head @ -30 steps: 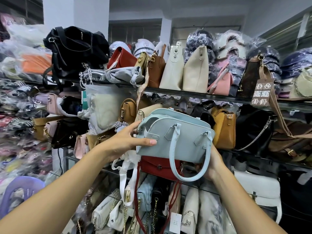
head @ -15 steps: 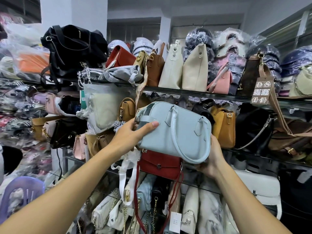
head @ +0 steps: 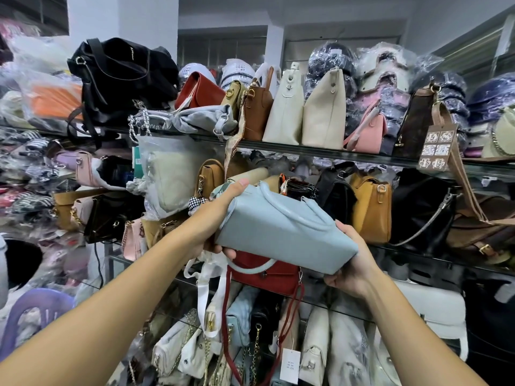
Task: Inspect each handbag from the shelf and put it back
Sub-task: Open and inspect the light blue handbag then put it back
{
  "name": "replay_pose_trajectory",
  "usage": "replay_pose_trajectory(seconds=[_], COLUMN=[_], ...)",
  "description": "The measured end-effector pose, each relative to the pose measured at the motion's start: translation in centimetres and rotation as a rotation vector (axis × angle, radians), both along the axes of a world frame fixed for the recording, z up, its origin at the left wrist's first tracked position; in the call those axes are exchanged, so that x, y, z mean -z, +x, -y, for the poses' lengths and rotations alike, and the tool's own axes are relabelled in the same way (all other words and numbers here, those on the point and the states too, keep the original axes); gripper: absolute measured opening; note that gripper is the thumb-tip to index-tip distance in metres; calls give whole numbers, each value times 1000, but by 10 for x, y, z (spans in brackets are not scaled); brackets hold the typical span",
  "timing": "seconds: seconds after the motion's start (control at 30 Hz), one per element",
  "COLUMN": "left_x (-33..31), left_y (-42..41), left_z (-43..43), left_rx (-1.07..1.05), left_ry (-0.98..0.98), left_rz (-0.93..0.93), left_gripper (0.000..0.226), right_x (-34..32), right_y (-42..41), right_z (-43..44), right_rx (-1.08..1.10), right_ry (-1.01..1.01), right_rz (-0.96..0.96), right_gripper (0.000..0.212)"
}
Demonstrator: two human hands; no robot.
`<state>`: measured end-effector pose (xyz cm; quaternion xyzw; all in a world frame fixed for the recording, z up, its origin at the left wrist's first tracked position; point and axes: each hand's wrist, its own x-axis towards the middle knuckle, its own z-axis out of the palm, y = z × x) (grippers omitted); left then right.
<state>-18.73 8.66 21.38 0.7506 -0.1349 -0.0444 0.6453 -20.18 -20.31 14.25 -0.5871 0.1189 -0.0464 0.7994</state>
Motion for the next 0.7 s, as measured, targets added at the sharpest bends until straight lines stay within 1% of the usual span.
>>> replay_pose_trajectory(seconds=[0.1, 0.2, 0.43, 0.57, 0.7], left_x=[2, 5, 2, 4, 7], left_y=[2, 6, 10, 16, 20], left_z=[1, 3, 7, 7, 4], left_rx=[67, 91, 128, 175, 207], left_ry=[-4, -20, -70, -85, -83], left_rz=[-45, -99, -175, -233, -289], left_gripper=[70, 76, 78, 82, 81], right_x=[1, 2, 2, -1, -3], right_y=[5, 7, 4, 1, -2], right_z=[2, 3, 4, 1, 0], right_rx=[13, 7, 44, 68, 93], right_ry=[21, 30, 137, 140, 175], right_rz=[-1, -6, -29, -37, -38], right_gripper=[39, 38, 38, 47, 47])
